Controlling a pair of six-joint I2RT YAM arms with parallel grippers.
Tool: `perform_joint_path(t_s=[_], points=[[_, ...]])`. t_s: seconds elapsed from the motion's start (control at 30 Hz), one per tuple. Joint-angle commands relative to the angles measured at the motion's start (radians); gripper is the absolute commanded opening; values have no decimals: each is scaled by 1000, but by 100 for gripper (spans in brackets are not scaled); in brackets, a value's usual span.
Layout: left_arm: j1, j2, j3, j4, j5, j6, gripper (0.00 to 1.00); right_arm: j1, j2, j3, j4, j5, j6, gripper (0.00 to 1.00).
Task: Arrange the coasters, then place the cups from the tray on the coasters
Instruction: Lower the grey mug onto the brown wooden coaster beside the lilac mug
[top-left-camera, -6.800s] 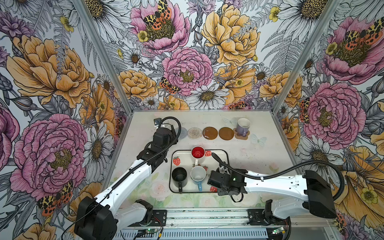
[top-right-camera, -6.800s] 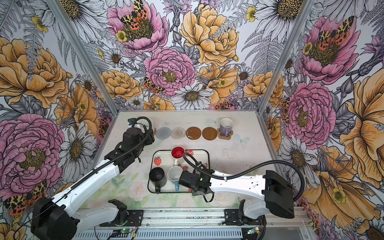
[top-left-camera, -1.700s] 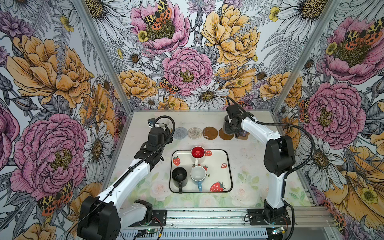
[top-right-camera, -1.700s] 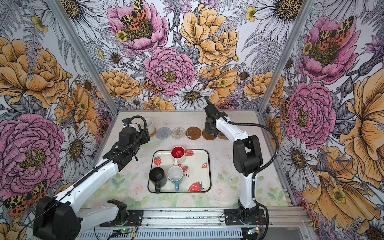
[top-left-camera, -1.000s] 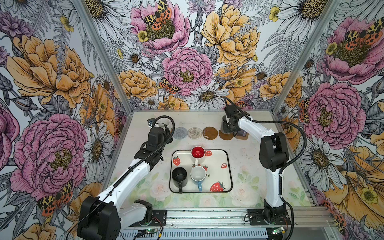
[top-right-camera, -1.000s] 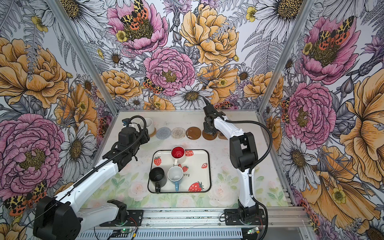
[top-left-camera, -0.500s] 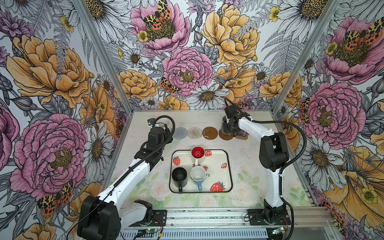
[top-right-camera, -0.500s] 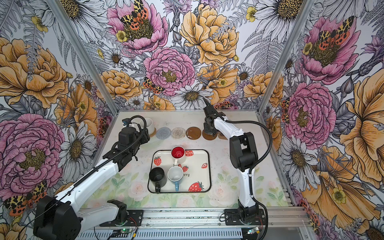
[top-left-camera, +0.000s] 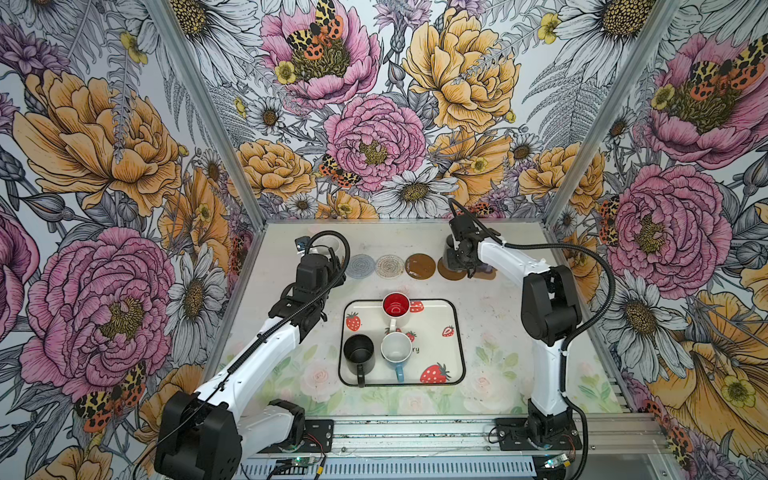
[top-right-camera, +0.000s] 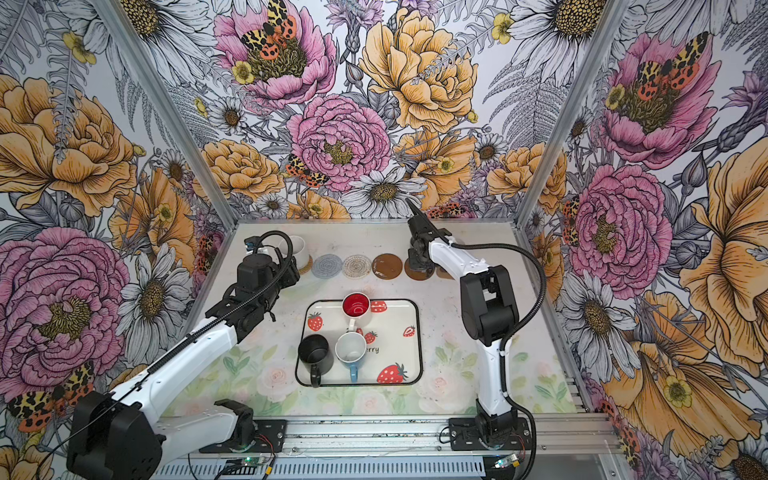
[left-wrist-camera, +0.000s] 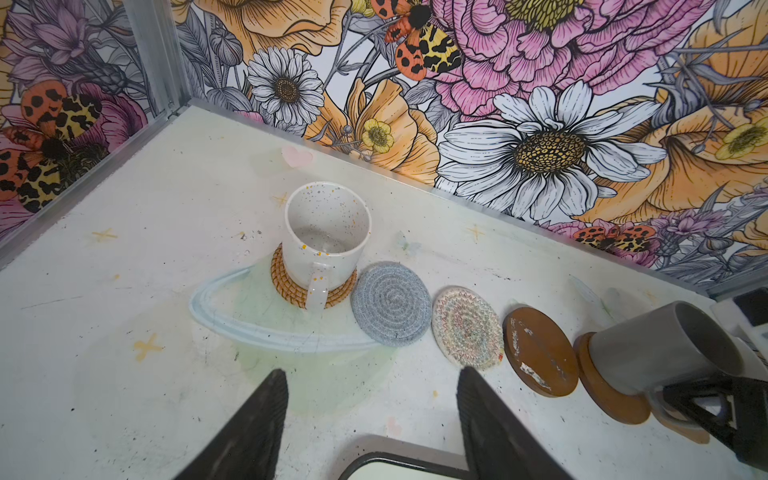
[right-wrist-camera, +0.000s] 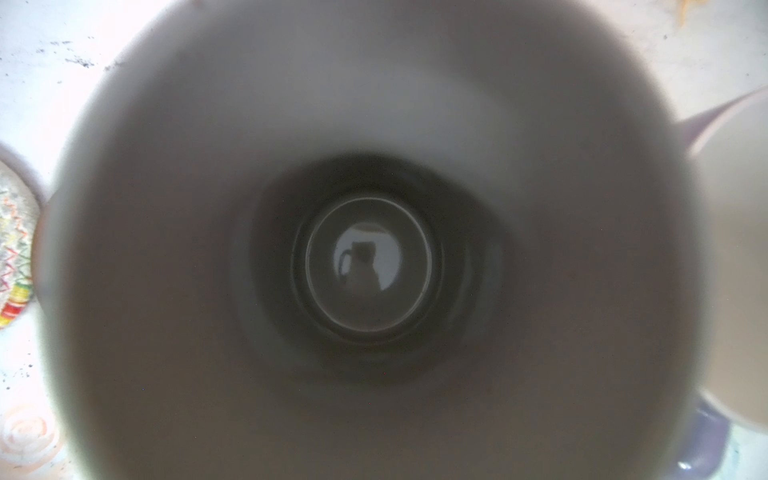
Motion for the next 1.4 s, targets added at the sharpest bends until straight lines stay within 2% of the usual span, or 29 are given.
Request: perform_joint_path(t_s=[0.0,1.37], points=[[-2,-13,-2,15,7,-22,66,3,-75,2,41,31,11,0],[-7,-14,-2,12,5,-19,66,32,-95,-52,53,30,27,0]])
